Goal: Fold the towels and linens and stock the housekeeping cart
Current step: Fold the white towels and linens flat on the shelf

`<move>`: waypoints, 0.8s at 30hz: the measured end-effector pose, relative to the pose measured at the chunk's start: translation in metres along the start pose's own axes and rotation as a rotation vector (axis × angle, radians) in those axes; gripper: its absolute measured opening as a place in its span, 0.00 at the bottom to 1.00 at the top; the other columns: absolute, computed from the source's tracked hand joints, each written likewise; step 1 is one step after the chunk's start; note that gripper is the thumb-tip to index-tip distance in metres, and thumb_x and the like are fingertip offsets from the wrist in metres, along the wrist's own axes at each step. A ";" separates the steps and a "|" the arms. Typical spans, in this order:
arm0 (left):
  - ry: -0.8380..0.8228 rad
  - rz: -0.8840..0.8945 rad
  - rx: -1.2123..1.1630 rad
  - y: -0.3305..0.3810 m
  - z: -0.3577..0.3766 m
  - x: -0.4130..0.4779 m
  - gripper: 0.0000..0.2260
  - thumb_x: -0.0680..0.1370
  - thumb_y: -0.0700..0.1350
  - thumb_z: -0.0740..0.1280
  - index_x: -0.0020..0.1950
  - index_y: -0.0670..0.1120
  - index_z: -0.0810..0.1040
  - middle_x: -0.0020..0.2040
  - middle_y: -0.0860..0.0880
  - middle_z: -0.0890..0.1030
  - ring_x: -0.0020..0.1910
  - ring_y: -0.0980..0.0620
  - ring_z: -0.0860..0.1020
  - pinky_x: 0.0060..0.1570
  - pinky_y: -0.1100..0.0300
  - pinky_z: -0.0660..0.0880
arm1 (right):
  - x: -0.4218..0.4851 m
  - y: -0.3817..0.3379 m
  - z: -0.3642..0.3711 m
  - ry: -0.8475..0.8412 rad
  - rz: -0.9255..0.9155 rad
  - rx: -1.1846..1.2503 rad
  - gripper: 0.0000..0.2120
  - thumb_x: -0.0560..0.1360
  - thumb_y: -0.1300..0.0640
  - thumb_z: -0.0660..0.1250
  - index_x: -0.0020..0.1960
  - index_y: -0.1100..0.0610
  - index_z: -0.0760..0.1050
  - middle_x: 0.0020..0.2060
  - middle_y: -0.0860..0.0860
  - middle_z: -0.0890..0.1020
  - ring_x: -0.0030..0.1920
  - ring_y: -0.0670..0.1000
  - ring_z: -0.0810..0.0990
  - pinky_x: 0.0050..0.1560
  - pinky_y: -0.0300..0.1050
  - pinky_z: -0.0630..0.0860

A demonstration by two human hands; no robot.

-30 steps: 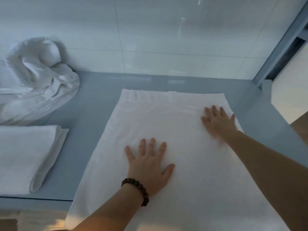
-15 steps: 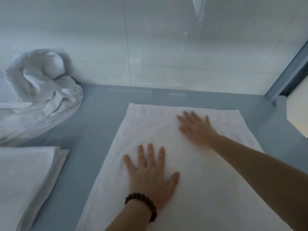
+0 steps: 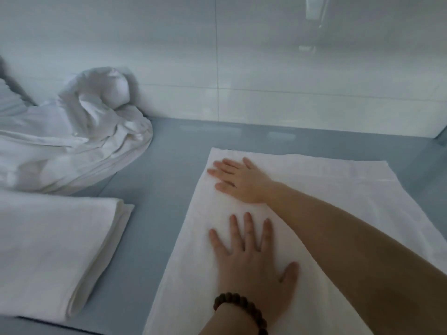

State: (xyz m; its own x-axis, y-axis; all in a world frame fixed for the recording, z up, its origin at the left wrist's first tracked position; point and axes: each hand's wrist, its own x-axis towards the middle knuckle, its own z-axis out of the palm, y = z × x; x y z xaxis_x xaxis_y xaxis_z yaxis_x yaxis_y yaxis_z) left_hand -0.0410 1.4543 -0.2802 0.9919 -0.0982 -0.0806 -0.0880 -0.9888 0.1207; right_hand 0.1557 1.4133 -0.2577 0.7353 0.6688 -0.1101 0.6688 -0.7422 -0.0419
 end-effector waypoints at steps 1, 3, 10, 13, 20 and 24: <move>0.007 0.004 -0.005 0.000 -0.001 0.000 0.39 0.68 0.71 0.32 0.74 0.54 0.27 0.76 0.45 0.30 0.73 0.36 0.29 0.59 0.26 0.28 | 0.012 0.008 -0.005 0.007 0.157 -0.006 0.25 0.81 0.39 0.42 0.77 0.41 0.45 0.78 0.44 0.46 0.77 0.48 0.43 0.73 0.64 0.41; 0.027 0.012 -0.002 -0.001 -0.001 0.001 0.39 0.69 0.70 0.32 0.76 0.53 0.32 0.77 0.43 0.33 0.74 0.36 0.30 0.59 0.26 0.29 | 0.026 0.018 -0.012 0.047 0.391 0.023 0.26 0.81 0.40 0.43 0.78 0.44 0.47 0.78 0.46 0.47 0.78 0.51 0.44 0.72 0.68 0.42; 0.079 -0.016 0.024 -0.005 0.000 -0.001 0.38 0.71 0.71 0.33 0.77 0.54 0.36 0.79 0.45 0.39 0.76 0.38 0.35 0.62 0.27 0.32 | -0.074 0.028 0.017 0.102 0.227 0.107 0.28 0.77 0.35 0.39 0.76 0.38 0.48 0.78 0.42 0.47 0.77 0.45 0.43 0.73 0.65 0.40; 0.100 -0.045 0.049 -0.007 0.004 0.001 0.38 0.71 0.71 0.34 0.78 0.55 0.39 0.79 0.45 0.42 0.76 0.38 0.38 0.63 0.27 0.34 | -0.134 0.100 0.018 0.023 0.445 0.052 0.28 0.77 0.33 0.39 0.76 0.37 0.44 0.77 0.41 0.45 0.77 0.44 0.43 0.73 0.64 0.41; 0.108 -0.053 0.056 -0.006 0.007 0.001 0.39 0.70 0.72 0.31 0.77 0.57 0.37 0.80 0.47 0.43 0.77 0.40 0.40 0.65 0.28 0.38 | -0.209 0.161 0.005 0.032 0.875 0.071 0.28 0.80 0.37 0.43 0.78 0.43 0.46 0.78 0.46 0.44 0.77 0.51 0.43 0.73 0.66 0.43; 0.098 -0.050 0.051 -0.005 0.008 0.001 0.39 0.69 0.73 0.30 0.77 0.57 0.37 0.80 0.47 0.42 0.77 0.40 0.40 0.67 0.29 0.39 | -0.213 0.106 0.023 -0.013 0.468 0.095 0.31 0.74 0.31 0.38 0.76 0.36 0.43 0.77 0.42 0.43 0.77 0.45 0.41 0.73 0.62 0.40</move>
State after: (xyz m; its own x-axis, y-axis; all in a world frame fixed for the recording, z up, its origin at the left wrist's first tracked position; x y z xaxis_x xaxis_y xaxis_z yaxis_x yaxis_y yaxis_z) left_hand -0.0397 1.4584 -0.2885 0.9991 -0.0395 0.0125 -0.0403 -0.9969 0.0679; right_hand 0.0675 1.1918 -0.2618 0.9532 0.2618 -0.1512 0.2530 -0.9645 -0.0755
